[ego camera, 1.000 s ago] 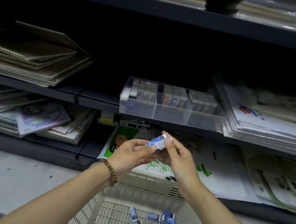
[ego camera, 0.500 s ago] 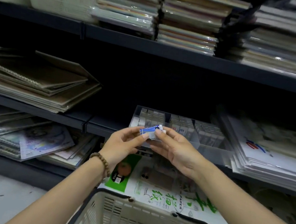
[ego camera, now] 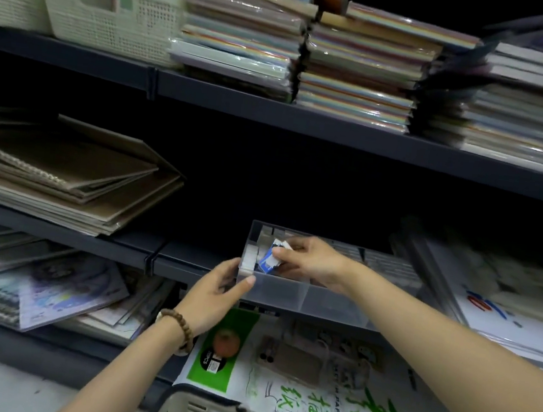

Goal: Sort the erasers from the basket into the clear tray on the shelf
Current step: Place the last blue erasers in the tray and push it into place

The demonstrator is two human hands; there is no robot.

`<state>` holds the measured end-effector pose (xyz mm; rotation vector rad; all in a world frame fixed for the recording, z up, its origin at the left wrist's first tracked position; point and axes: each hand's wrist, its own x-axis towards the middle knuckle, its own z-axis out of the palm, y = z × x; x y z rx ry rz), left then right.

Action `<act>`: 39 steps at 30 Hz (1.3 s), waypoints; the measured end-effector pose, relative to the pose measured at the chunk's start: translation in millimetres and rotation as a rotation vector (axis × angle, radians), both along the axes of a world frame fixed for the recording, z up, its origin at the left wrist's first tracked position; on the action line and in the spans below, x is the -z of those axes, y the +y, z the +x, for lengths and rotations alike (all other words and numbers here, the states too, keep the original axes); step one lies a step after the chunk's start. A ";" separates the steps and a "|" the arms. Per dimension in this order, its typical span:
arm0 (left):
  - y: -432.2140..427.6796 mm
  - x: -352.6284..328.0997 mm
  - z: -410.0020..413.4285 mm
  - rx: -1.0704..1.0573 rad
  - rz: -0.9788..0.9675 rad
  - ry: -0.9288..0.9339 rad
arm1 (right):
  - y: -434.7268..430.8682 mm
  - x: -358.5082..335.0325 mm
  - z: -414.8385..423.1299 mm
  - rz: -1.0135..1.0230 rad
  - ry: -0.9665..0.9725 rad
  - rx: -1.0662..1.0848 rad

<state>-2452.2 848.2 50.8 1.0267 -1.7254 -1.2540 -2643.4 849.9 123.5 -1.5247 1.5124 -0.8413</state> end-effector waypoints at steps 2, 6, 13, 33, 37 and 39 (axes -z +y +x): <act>-0.3 0.9 -0.2 0.031 0.011 0.017 | -4.5 1.3 1.1 -0.023 0.034 -0.011; 1.8 1.4 -1.0 0.024 0.015 0.025 | -6.2 3.5 7.2 -0.085 0.148 0.019; 7.1 -0.9 -1.2 -0.005 0.003 -0.037 | -2.9 -1.7 9.7 -0.234 0.533 -0.020; 7.9 -2.3 -3.7 -0.049 -0.015 -0.099 | -18.1 12.6 19.1 0.123 0.295 0.147; 9.8 -2.3 -2.6 -0.029 -0.010 -0.097 | -22.8 14.4 20.0 0.188 0.380 0.149; 10.7 -2.9 -1.9 -0.015 -0.004 -0.085 | -23.1 12.6 21.7 0.229 0.204 0.152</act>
